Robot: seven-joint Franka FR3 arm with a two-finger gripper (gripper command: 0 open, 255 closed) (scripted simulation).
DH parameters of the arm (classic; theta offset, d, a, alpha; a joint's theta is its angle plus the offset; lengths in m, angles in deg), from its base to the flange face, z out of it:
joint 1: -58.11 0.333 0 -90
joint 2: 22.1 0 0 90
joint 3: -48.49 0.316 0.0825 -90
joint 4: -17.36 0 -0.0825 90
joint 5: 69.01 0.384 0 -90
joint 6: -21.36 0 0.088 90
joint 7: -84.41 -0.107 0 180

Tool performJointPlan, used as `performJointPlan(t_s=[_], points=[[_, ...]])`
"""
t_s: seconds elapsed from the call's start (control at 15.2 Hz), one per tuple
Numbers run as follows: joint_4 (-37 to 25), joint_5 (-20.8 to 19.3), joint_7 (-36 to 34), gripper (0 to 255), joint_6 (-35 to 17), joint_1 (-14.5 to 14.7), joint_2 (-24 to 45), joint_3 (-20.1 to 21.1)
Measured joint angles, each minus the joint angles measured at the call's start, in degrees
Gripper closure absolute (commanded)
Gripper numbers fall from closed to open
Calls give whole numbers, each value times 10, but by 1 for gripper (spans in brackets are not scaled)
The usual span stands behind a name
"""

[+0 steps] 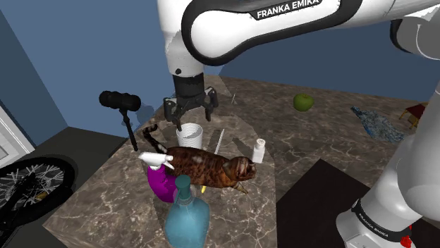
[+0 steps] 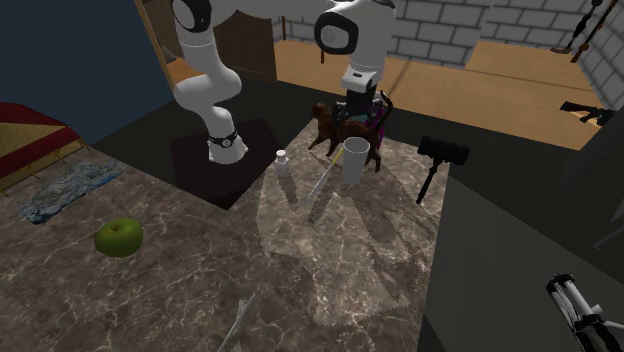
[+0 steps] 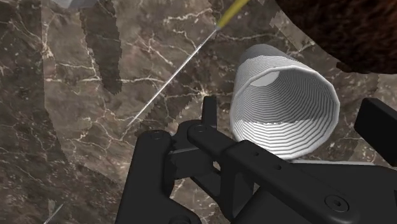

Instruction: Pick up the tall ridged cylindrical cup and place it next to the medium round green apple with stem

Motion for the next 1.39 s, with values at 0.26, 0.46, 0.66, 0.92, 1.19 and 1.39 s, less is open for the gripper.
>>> performJointPlan(t_s=[0.26, 0.46, 0.66, 0.92, 1.19, 1.39], points=[[-114, -57, -46, 0, 32, 45, 100, 1], [-114, -65, -53, 0, 21, 50, 113, -1], [-98, -68, -56, 0, 2, 49, 117, -2], [-78, -69, -57, 0, -17, 46, 117, -3], [-78, -69, -57, 0, -18, 46, 117, -3], [-78, -69, -57, 255, -18, 46, 117, -3]])
